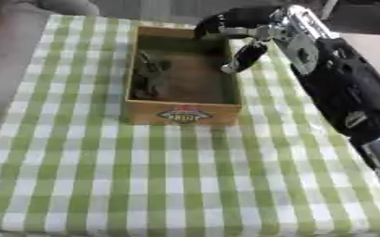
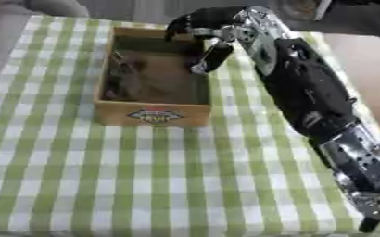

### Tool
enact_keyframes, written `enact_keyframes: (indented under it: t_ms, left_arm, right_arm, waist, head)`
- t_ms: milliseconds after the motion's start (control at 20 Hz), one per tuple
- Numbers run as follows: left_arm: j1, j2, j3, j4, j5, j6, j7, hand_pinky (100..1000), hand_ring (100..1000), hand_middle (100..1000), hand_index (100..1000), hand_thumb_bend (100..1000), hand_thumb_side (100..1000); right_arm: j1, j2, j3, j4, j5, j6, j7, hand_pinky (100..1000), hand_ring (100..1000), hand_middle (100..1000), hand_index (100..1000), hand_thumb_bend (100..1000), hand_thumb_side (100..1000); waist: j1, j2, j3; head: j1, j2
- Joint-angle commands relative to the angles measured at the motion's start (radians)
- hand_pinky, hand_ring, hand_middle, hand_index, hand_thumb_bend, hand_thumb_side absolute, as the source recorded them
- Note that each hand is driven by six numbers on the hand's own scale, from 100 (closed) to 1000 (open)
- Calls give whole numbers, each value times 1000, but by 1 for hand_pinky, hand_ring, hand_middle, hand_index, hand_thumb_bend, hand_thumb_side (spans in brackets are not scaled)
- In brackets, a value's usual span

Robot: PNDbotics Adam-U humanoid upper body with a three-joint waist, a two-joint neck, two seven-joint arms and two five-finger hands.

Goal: Pick up objects on the table and place them in the box.

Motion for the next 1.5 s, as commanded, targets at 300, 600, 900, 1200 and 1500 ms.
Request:
enact_keyframes:
  t_ms: [300, 600, 900, 1200, 1500]
  left_arm:
    - [-2, 29, 20, -19, -12, 1, 12, 520, 650, 539, 552, 100, 572]
    - [2, 29, 30, -19, -19, 0, 21, 520, 655, 543, 553, 100, 574]
    - [5, 26, 35, -19, -22, 2, 25, 519, 653, 542, 555, 100, 576]
    - [5, 22, 34, -19, -24, 5, 25, 519, 650, 538, 552, 100, 579]
    - [9, 20, 36, -19, -25, 6, 27, 524, 651, 538, 551, 100, 579]
  right_arm:
    - [104, -148, -61, -277, -329, 56, -163, 679, 827, 826, 886, 100, 100]
    - [277, -184, -131, -461, -551, 239, -381, 540, 765, 765, 851, 100, 100]
    - [403, -149, -186, -574, -726, 341, -465, 499, 746, 744, 839, 100, 146]
    - [469, -120, -221, -629, -773, 371, -486, 492, 745, 742, 836, 100, 182]
    - [509, -104, -243, -656, -779, 385, -509, 487, 742, 740, 833, 100, 208]
  waist:
    - [-5, -11, -25]
    - [-11, -1, -47]
    - [-10, 5, -67]
    - [-7, 9, -88]
    - [-6, 10, -91]
  head:
    - [28, -19]
    - [54, -28]
    - [69, -33]
    - [72, -23]
    - [71, -11]
